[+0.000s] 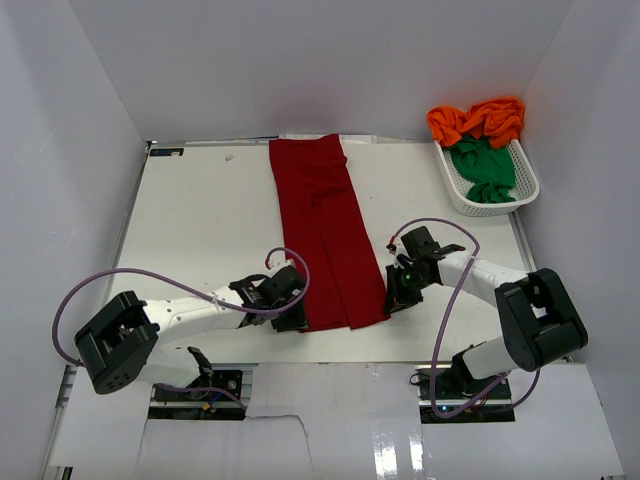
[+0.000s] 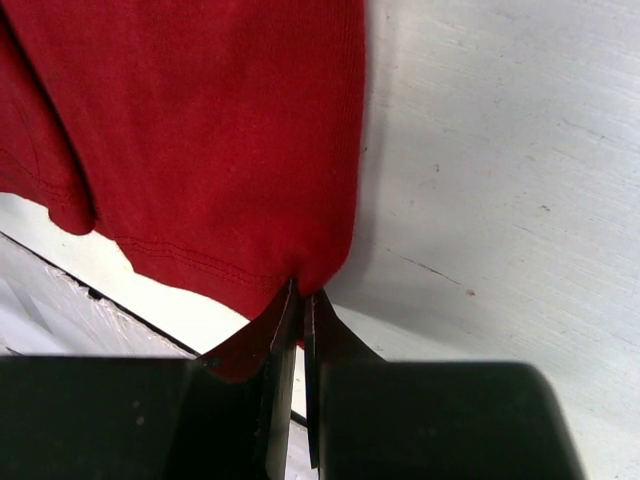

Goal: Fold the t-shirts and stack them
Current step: Grab the bottom of the folded rectangular tshirt with both arms, then fold the folded rectangular tshirt in 1/3 of the way

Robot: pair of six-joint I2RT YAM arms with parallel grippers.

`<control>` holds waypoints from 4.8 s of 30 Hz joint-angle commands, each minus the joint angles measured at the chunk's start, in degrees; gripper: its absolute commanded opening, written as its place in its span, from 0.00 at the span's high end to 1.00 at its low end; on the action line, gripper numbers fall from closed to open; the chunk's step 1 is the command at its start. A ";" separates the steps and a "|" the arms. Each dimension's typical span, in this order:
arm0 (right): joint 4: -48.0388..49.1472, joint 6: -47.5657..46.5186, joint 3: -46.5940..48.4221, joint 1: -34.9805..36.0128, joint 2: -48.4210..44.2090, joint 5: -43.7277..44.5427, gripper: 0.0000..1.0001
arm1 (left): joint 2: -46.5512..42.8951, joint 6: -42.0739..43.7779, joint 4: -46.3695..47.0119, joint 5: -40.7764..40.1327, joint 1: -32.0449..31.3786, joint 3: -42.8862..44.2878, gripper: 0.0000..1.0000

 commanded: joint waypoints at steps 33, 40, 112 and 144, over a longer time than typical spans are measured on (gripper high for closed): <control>7.92 10.21 0.43 13.24 0.56 -2.71 0.92 | -9.35 7.80 -6.40 11.46 16.53 -6.56 1.00; 5.46 8.89 4.90 13.24 1.26 -2.54 0.92 | -9.44 9.47 -6.57 14.00 16.53 -2.08 1.00; -15.03 -3.59 79.01 -4.78 44.33 -3.50 0.92 | 31.78 23.27 -3.23 1.44 34.99 50.05 1.00; -7.29 -2.80 71.90 -7.15 40.38 -3.15 0.42 | 29.07 27.66 -4.29 -2.25 36.04 54.37 0.02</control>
